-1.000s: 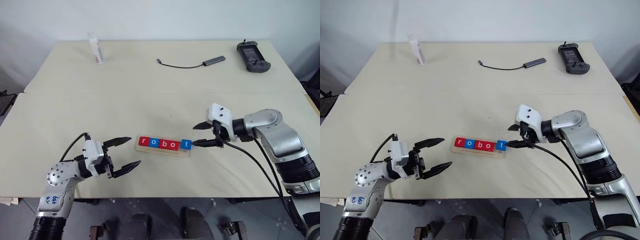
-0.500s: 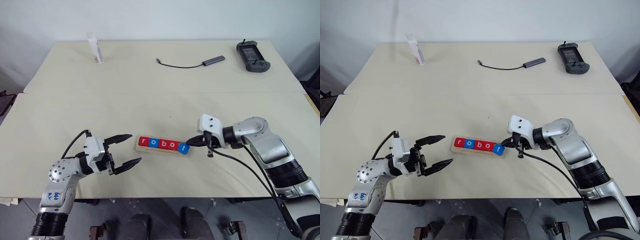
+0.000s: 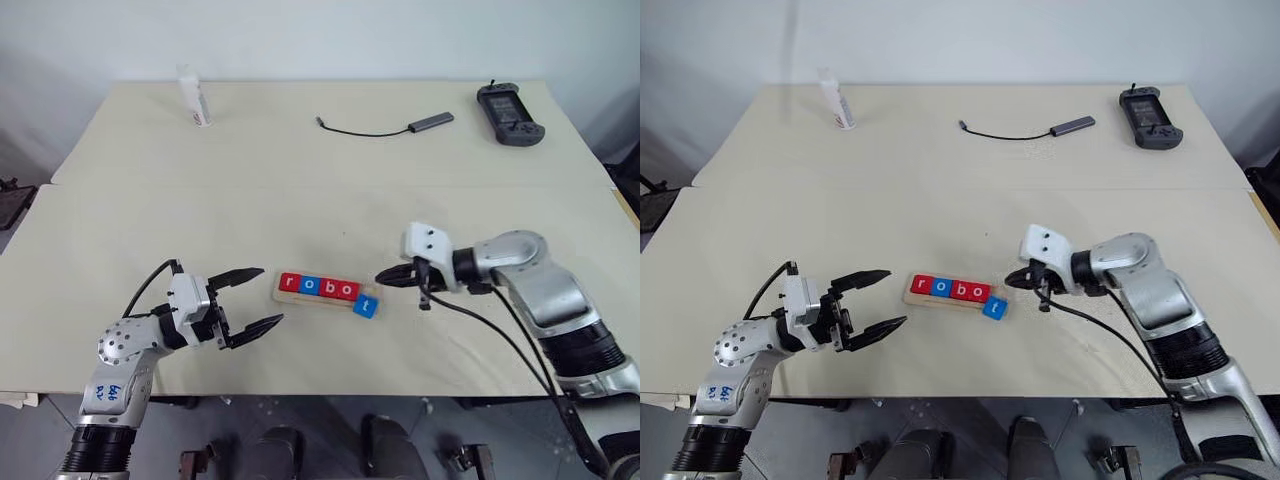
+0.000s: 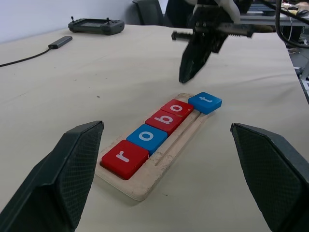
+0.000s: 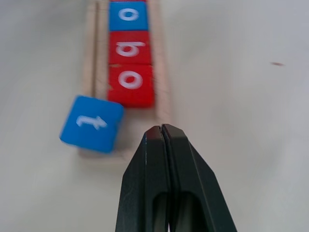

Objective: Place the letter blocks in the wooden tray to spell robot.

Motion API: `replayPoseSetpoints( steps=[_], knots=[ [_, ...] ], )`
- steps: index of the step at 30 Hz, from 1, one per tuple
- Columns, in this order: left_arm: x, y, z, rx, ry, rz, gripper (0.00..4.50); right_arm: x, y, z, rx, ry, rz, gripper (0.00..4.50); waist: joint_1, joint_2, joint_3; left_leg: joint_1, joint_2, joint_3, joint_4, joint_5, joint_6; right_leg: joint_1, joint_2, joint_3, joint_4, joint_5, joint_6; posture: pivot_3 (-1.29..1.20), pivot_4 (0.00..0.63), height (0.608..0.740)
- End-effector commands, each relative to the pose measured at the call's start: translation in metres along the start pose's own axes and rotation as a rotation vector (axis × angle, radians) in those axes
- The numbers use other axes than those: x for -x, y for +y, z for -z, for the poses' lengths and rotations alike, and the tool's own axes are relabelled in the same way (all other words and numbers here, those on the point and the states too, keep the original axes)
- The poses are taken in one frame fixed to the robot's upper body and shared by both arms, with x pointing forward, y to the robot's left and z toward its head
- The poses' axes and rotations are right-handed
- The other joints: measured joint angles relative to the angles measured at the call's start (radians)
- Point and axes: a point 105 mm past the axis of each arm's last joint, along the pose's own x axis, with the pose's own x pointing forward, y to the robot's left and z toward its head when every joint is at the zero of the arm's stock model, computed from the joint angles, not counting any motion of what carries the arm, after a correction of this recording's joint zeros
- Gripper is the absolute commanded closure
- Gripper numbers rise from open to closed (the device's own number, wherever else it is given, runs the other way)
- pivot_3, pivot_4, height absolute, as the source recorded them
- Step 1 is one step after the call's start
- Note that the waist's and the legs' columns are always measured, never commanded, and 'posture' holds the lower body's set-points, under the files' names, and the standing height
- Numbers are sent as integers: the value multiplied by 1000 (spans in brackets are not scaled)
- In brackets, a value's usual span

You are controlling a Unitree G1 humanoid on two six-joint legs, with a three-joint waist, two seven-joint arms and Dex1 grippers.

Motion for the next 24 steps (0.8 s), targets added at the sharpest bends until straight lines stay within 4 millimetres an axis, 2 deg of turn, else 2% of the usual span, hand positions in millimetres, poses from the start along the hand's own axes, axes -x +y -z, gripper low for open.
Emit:
replayPoseSetpoints(
  steps=[1,5,11,15,21,24],
  knots=[
    [0,-1,-4,-17,-11,5,0,10,23,-16,4,-58,-94,4477,0,0,0,0,0,0,0,0,0,0,0,0,0,0,0,0,150,740],
    [-2,-2,-4,-10,-12,16,0,2,46,-12,-46,-48,-164,4477,-4,0,0,0,1,0,0,0,0,0,1,0,0,0,0,0,150,740],
    [-3,-3,-4,-4,-11,24,0,-18,58,-6,-98,-37,-158,4477,-2,0,0,0,1,0,0,0,0,0,1,0,-1,0,0,0,150,740],
    [-3,-3,-3,-4,-10,24,0,-32,52,-3,-133,-29,-81,4477,-3,0,0,0,1,0,0,0,0,0,1,0,-1,0,0,0,150,740],
    [-2,-2,-3,-5,-7,23,0,-26,35,1,-131,-8,-24,4477,-2,0,0,0,0,0,0,0,0,0,0,0,-1,0,0,0,150,740],
    [-1,-1,-3,-8,-6,24,0,-26,33,0,-125,-8,-32,4477,-2,0,0,0,0,0,0,0,0,0,0,0,-1,0,0,0,150,740]
  ],
)
